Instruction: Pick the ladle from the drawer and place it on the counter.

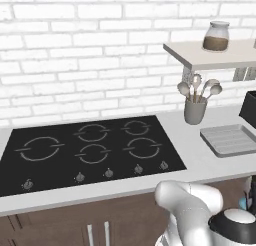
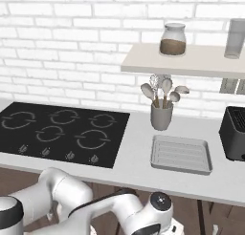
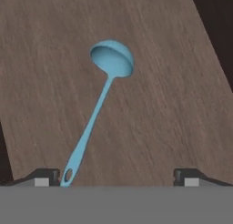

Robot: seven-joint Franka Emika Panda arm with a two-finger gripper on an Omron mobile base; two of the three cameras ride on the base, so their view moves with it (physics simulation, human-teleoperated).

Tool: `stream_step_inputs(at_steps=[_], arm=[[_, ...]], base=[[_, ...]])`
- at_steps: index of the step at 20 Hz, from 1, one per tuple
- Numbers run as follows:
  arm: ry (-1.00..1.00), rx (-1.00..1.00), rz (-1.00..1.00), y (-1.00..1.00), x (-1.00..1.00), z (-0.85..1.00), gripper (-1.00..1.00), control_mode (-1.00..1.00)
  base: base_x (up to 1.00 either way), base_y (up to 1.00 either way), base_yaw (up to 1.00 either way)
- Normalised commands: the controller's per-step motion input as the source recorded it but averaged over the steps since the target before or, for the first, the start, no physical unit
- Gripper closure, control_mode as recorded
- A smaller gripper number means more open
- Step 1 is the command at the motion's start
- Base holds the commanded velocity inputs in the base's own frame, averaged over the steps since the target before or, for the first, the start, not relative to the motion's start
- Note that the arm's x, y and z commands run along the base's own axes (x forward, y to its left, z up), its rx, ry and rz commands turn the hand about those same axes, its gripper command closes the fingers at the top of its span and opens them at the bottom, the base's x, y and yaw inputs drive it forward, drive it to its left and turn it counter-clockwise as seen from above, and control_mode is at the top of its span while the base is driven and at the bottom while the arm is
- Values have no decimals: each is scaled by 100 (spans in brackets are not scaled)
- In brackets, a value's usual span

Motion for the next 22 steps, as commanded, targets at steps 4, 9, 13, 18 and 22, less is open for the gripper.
stream_step_inputs(at_steps=[4,9,13,18,22], arm=[[4,5,0,0,50,0,-100,-100],[11,4,0,0,42,0,-100,-100],[10,3,0,0,30,-4,-100,-100],[11,5,0,-2,45,-9,-100,-100],[10,12,0,-6,17,-39,-100,-100]], base=[[0,0,0],[0,0,0],[0,0,0],[0,0,0],[0,0,0]])
